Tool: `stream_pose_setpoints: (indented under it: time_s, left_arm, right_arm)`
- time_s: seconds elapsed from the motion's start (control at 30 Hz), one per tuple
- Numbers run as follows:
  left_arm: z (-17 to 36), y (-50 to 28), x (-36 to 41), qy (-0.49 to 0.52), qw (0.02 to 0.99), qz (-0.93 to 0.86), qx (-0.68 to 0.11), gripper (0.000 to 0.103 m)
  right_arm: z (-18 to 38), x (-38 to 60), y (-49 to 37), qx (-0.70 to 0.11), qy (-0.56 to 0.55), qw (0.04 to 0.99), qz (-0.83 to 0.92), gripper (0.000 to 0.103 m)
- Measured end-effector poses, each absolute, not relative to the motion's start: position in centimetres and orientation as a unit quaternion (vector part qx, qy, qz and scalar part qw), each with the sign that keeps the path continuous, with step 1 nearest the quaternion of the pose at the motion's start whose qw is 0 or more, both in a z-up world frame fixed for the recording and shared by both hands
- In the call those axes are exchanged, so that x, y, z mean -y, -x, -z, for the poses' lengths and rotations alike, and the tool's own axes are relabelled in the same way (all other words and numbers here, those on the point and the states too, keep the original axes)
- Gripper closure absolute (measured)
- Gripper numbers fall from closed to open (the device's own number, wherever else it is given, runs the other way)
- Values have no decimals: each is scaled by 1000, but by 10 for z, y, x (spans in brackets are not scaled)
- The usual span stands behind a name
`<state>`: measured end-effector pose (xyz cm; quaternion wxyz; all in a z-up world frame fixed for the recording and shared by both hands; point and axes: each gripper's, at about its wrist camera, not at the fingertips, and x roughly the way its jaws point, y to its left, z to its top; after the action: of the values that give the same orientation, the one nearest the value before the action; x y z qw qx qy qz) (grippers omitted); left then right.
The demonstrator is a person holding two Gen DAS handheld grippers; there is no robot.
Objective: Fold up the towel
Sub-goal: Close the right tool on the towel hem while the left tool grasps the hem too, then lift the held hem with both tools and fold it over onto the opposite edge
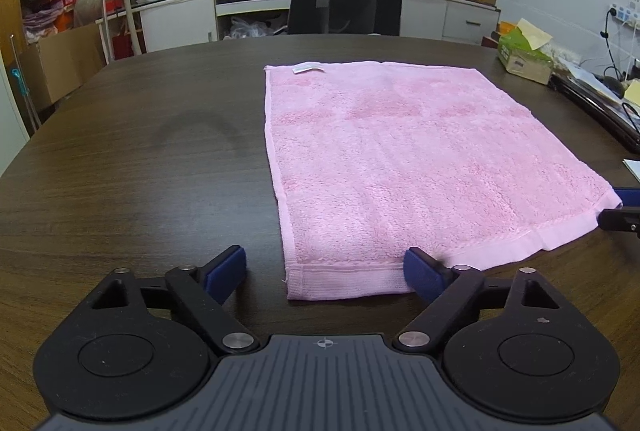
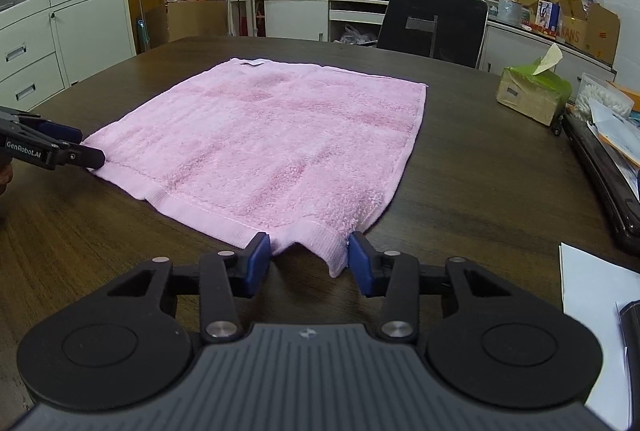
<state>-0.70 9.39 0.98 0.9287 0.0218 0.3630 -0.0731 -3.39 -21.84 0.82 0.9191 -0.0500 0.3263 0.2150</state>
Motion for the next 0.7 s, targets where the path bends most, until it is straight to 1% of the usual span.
stream_pose_setpoints:
  time_s: [0.17,0.23,0.3,0.4,0.43,0.47,0.5,0.53,0.57,0.63,0.67,0.7]
  left_arm:
    - [-11,8,-91,-25,930,75,-358,30]
    - [-12,8,-90,-25,930,78,-357,36]
    - [-12,8,-89,-25,931,79,-356,40]
    - [-13,6,-87,-24,931,79,-355,44]
    - [-13,6,-87,-23,931,80,-356,49]
    - [-13,6,-87,-22,931,81,-356,54]
    - [-14,6,-86,-20,931,82,-356,65]
    - [-14,5,-86,-18,930,84,-357,70]
    - [-14,5,-85,-15,930,85,-357,73]
    - [-15,5,-85,-10,929,87,-359,82]
    - [-15,5,-85,-6,929,88,-359,84]
    - [-15,4,-85,-2,929,88,-360,88]
  right_arm:
    - [-9,223,34,-327,39,921,-209,60]
    - [-11,225,33,-327,34,922,-206,60]
    - [-12,226,33,-327,34,922,-204,63]
    - [-11,224,35,-326,42,922,-202,76]
    - [-11,223,35,-326,44,922,-202,82]
    - [-12,222,36,-327,46,922,-201,85]
    - [-12,221,36,-328,47,922,-201,86]
    - [-12,220,36,-328,48,922,-201,90]
    - [-13,219,36,-328,48,921,-202,92]
    - [-12,219,36,-328,46,922,-202,93]
    - [-12,219,36,-328,44,922,-203,94]
    - [-12,219,36,-328,43,922,-203,94]
